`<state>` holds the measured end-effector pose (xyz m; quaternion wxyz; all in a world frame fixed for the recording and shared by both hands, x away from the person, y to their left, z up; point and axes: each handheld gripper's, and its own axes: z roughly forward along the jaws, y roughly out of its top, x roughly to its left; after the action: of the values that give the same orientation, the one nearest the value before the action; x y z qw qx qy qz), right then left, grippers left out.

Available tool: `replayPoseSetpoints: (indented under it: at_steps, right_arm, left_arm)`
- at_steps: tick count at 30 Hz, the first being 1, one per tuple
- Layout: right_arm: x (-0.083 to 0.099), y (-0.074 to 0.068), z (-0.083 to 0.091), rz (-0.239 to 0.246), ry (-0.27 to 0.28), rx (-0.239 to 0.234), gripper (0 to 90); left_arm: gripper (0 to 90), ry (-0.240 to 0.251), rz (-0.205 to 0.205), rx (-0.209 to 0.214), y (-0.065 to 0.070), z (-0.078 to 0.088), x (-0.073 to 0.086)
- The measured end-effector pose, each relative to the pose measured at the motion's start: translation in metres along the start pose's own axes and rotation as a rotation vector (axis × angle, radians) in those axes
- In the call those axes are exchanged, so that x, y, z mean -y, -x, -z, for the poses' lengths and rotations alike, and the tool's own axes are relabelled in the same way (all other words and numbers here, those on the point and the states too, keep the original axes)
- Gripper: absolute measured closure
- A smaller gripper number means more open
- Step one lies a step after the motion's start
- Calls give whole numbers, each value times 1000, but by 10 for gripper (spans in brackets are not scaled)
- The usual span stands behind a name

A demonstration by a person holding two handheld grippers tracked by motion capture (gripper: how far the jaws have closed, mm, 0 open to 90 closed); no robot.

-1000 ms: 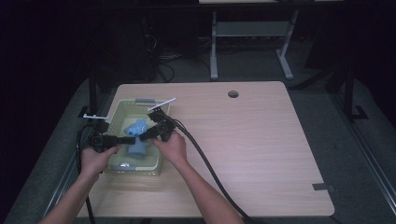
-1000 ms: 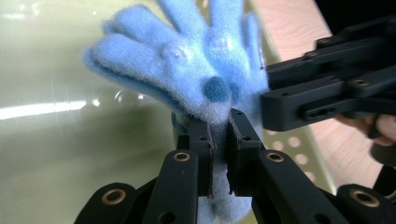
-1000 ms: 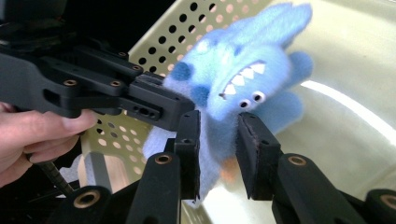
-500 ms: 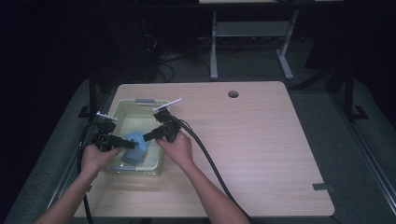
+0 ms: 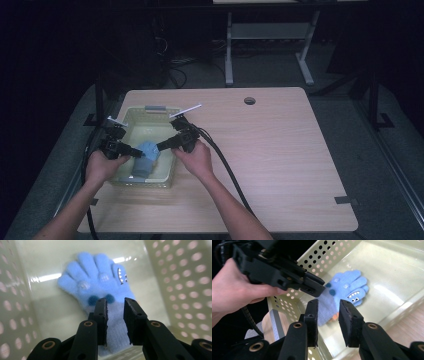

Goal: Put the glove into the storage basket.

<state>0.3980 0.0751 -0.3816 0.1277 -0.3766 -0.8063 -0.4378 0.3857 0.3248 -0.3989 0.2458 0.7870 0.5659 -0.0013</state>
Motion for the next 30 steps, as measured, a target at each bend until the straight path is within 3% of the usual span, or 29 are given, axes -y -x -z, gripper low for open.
replayPoseSetpoints:
  at_steps: [5, 6, 7, 8, 9, 12, 18, 21, 25, 26, 30]
  right_arm:
    - [2, 2, 6, -2, 1, 5, 685]
    - [2, 3, 9, -12, 5, -1, 683]
    - [2, 3, 9, -12, 5, -1, 683]
    - [2, 4, 10, -12, 6, -3, 679]
    - [2, 4, 12, -17, 11, -24, 671]
    - [4, 4, 14, -9, 3, -21, 666]
    - [5, 6, 19, -1, 9, -27, 653]
    - [5, 6, 20, 3, 5, -25, 649]
    - [6, 7, 23, -6, 7, -24, 635]
    - [6, 8, 25, 0, 11, -26, 625]
    - [8, 11, 29, -9, 11, -23, 610]
  left_arm:
    - [724, -51, -11, -41, 2, -11, -3]
    - [709, -96, -12, -49, 2, -16, -4]
    - [695, -96, -12, -49, 2, -16, -4]
    - [695, -145, -14, -48, 0, -21, -4]
    - [674, -154, -17, -42, 0, -23, -4]
    - [654, -115, 6, -35, 2, -19, -6]
    - [626, -83, -2, -18, 1, -12, -7]
    - [615, -48, 12, 25, 0, -8, -8]
    - [598, -22, 15, 46, 0, -4, -7]
    - [591, 20, 24, 54, 0, -2, -8]
    - [586, 76, 40, 76, -1, 3, -9]
